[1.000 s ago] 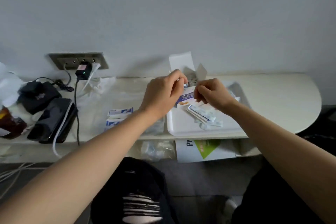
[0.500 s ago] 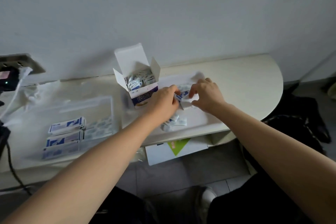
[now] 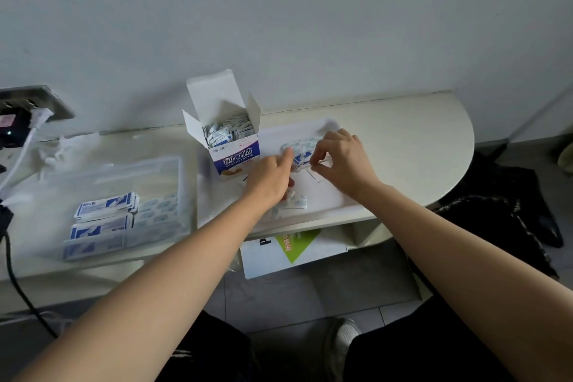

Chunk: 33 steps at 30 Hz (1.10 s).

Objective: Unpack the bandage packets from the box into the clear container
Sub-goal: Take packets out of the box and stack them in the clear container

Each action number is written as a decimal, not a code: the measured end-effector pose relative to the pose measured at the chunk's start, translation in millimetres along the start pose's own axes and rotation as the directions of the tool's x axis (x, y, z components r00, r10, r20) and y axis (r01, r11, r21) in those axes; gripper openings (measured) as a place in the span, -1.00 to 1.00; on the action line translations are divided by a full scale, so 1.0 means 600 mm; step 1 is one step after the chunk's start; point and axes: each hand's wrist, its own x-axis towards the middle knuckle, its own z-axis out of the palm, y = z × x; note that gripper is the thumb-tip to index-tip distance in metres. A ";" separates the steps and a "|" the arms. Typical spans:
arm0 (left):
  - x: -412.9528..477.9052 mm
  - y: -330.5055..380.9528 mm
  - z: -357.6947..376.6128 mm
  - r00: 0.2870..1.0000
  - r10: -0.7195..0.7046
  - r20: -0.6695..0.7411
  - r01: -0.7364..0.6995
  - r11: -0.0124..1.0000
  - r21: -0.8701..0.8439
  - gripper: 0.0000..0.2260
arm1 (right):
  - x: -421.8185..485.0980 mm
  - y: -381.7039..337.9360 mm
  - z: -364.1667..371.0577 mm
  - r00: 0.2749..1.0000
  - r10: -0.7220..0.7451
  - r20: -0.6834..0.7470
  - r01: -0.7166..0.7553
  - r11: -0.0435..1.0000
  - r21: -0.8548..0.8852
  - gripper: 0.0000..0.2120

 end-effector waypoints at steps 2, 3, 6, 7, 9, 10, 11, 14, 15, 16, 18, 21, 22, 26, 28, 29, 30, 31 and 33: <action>-0.002 0.009 -0.004 0.984 -0.142 0.105 0.163 0.958 -0.234 -0.56 | -0.003 -0.005 0.004 0.997 -0.061 -0.036 0.062 0.998 0.030 -0.89; -0.004 0.010 -0.007 0.974 -0.159 0.161 0.202 0.933 -0.298 -0.64 | -0.004 -0.007 0.006 0.996 -0.079 -0.036 0.081 0.996 0.045 -0.88; -0.004 0.002 -0.014 0.980 -0.106 0.171 0.156 0.937 -0.313 -0.85 | -0.004 -0.003 0.011 0.997 -0.070 0.018 0.067 0.991 0.112 -0.79; -0.001 -0.004 -0.017 0.986 -0.087 0.140 0.125 0.948 -0.294 -0.87 | -0.004 0.000 0.010 0.997 -0.044 0.063 0.034 0.990 0.140 -0.72; 0.001 -0.011 -0.023 0.993 -0.055 0.105 0.080 0.964 -0.254 -0.89 | -0.004 0.006 0.005 0.990 0.029 0.135 -0.059 0.973 0.222 -0.64; 0.002 -0.013 -0.025 0.994 -0.047 0.099 0.070 0.968 -0.241 -0.91 | -0.005 0.007 0.000 0.986 0.070 0.151 -0.112 0.950 0.292 -0.65; 0.003 -0.015 -0.026 0.995 -0.041 0.096 0.062 0.972 -0.229 -0.93 | -0.004 0.009 -0.004 0.980 0.107 0.171 -0.164 0.915 0.368 -0.67; -0.001 -0.012 -0.027 0.997 -0.015 0.081 0.032 0.978 -0.206 -0.92 | -0.007 0.008 -0.015 0.962 0.122 0.245 -0.217 0.885 0.413 -0.78; -0.003 -0.011 -0.028 0.997 -0.013 0.078 0.029 0.979 -0.203 -0.91 | -0.007 0.009 -0.015 0.959 0.125 0.253 -0.221 0.889 0.401 -0.82; -0.005 -0.010 -0.029 0.997 -0.015 0.075 0.030 0.979 -0.200 -0.90 | -0.007 0.009 -0.015 0.958 0.140 0.251 -0.233 0.888 0.395 -0.86; -0.007 -0.011 -0.030 0.998 -0.014 0.062 0.025 0.982 -0.187 -0.88 | -0.006 0.010 -0.016 0.952 0.181 0.247 -0.269 0.881 0.390 -0.89; -0.008 -0.010 -0.032 0.998 0.031 0.049 -0.024 0.989 -0.143 -0.92 | -0.007 0.006 -0.018 0.933 0.155 0.326 -0.275 0.890 0.363 -0.85; -0.007 -0.010 -0.034 0.997 0.048 0.054 -0.041 0.991 -0.126 -0.95 | -0.008 0.002 -0.018 0.927 0.135 0.349 -0.262 0.900 0.349 -0.85; -0.005 -0.013 -0.042 0.991 0.136 -0.013 -0.135 0.988 0.079 -0.95 | -0.003 -0.002 -0.021 0.942 0.246 0.228 -0.311 0.895 0.321 -0.88; -0.006 -0.019 -0.050 0.984 0.178 -0.010 -0.168 0.947 0.274 -0.90 | 0.002 0.004 -0.027 0.926 0.336 0.169 -0.374 0.874 0.311 -0.87; -0.007 -0.025 -0.052 0.983 0.183 0.013 -0.176 0.914 0.366 -0.84 | 0.002 0.007 -0.030 0.918 0.357 0.173 -0.395 0.870 0.297 -0.87; -0.008 -0.030 -0.052 0.982 0.186 0.045 -0.186 0.874 0.449 -0.77 | 0.001 0.009 -0.032 0.913 0.358 0.197 -0.403 0.871 0.282 -0.87; -0.009 -0.037 -0.052 0.979 0.192 0.071 -0.200 0.832 0.517 -0.72 | -0.001 0.008 -0.032 0.911 0.346 0.225 -0.400 0.874 0.276 -0.88; -0.011 -0.043 -0.049 0.971 0.218 0.100 -0.235 0.780 0.580 -0.67 | -0.007 0.003 -0.031 0.910 0.313 0.273 -0.387 0.878 0.282 -0.89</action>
